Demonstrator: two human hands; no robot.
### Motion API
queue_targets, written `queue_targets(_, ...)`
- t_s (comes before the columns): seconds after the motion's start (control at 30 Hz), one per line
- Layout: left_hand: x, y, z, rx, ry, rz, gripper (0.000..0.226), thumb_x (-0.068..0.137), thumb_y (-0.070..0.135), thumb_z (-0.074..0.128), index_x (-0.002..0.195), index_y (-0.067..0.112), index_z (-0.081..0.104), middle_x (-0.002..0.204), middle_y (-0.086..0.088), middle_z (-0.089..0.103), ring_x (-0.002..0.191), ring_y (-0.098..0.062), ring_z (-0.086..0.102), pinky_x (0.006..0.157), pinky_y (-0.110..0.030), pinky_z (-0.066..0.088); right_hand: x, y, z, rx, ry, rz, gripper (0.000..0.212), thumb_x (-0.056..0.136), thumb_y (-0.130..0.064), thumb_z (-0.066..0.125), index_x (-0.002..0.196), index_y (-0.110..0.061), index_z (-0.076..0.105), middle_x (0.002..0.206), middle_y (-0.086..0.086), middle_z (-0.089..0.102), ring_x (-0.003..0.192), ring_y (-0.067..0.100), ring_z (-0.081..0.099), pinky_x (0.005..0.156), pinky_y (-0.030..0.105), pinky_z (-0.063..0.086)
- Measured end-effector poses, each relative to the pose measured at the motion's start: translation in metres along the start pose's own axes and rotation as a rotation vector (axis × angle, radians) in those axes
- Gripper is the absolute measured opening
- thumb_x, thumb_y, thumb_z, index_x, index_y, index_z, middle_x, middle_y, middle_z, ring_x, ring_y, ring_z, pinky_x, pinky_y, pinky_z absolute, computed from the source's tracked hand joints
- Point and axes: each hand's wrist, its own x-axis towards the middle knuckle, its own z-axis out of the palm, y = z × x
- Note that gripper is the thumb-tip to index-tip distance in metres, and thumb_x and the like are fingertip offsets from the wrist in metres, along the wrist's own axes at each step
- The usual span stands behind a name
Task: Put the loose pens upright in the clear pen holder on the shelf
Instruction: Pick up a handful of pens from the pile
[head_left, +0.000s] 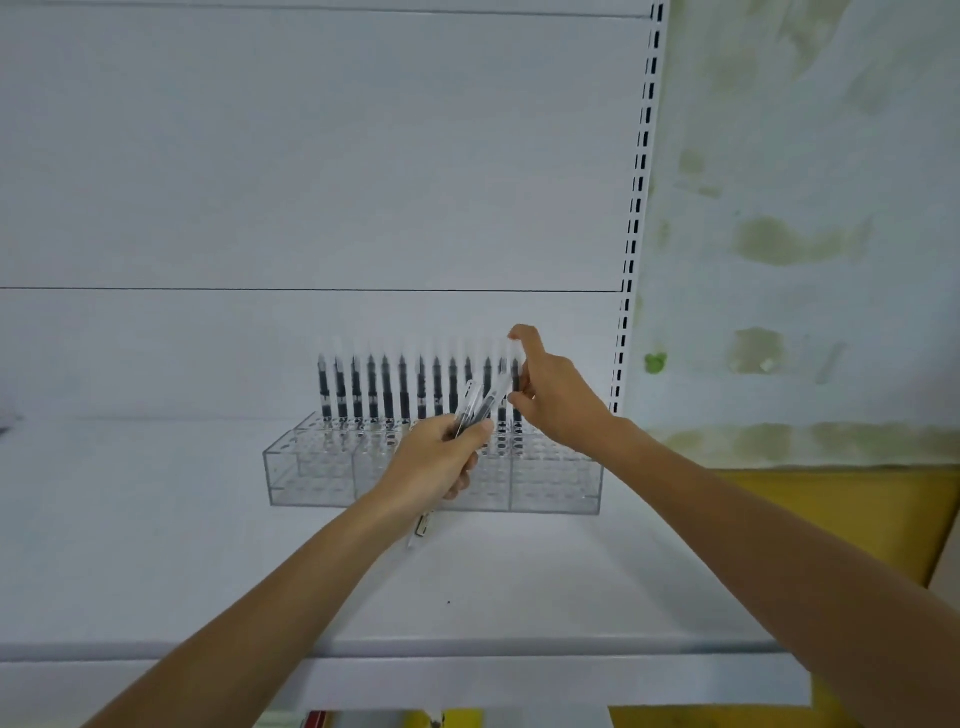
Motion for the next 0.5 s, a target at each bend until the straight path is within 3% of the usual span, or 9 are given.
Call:
queue_targets(0.1,0.000,0.000,0.000,-0.013,0.004,0.002,0.030,0.094,0.028,0.052,0.068,0.014,0.047,0.056,0.003,0.043,0.039,-0.006,0.037,0.040,-0.016,0.031,0.000,0.002,0.002,0.009,0.029,0.047,0.056,0.086,-0.006,0.061,0.132,-0.012,0.030,0.085,0.020,0.061,0.075,0.033,0.060,0.074,0.048,0.052)
queue_targets(0.2,-0.001,0.004,-0.002,-0.027,0.020,0.021,0.031,0.094,0.028,0.051,0.067,0.013,0.044,0.054,0.004,0.043,0.036,-0.004,0.036,0.039,-0.015,0.030,-0.002,-0.002,-0.008,-0.008,0.263,0.004,0.048,0.089,-0.017,0.060,0.132,-0.011,0.040,0.113,0.012,0.053,0.100,0.024,0.051,0.085,0.032,0.043)
queue_targets(0.27,0.001,0.009,-0.002,-0.056,0.050,0.037,0.032,0.094,0.028,0.051,0.067,0.013,0.044,0.052,0.005,0.043,0.035,-0.004,0.036,0.039,-0.015,0.030,-0.006,-0.018,-0.019,0.129,0.346,0.014,0.036,0.092,-0.022,0.058,0.125,-0.013,0.048,0.102,0.005,0.058,0.087,0.017,0.054,0.077,0.026,0.043)
queue_targets(0.33,0.004,0.016,0.000,-0.102,0.071,0.040,0.031,0.095,0.028,0.049,0.069,0.013,0.045,0.052,0.005,0.043,0.035,-0.004,0.036,0.039,-0.016,0.030,-0.011,-0.035,-0.030,0.377,0.204,0.117,0.027,0.090,-0.031,0.060,0.112,-0.016,0.054,0.083,0.001,0.066,0.069,0.011,0.058,0.067,0.021,0.045)
queue_targets(0.4,0.006,0.022,0.006,-0.143,0.067,0.033,0.030,0.096,0.028,0.046,0.070,0.014,0.043,0.053,0.004,0.041,0.036,-0.006,0.035,0.039,-0.017,0.028,-0.016,-0.045,-0.033,0.542,0.010,0.211,0.028,0.086,-0.031,0.066,0.107,-0.018,0.053,0.075,0.002,0.070,0.064,0.009,0.063,0.064,0.022,0.049)
queue_targets(0.5,0.006,0.023,0.015,-0.189,0.019,-0.010,0.030,0.096,0.027,0.042,0.069,0.014,0.043,0.052,0.004,0.041,0.036,-0.007,0.035,0.038,-0.019,0.027,-0.018,-0.044,-0.033,0.744,0.007,0.291,0.032,0.085,-0.017,0.069,0.112,-0.013,0.053,0.074,0.003,0.069,0.060,0.006,0.065,0.062,0.023,0.053)
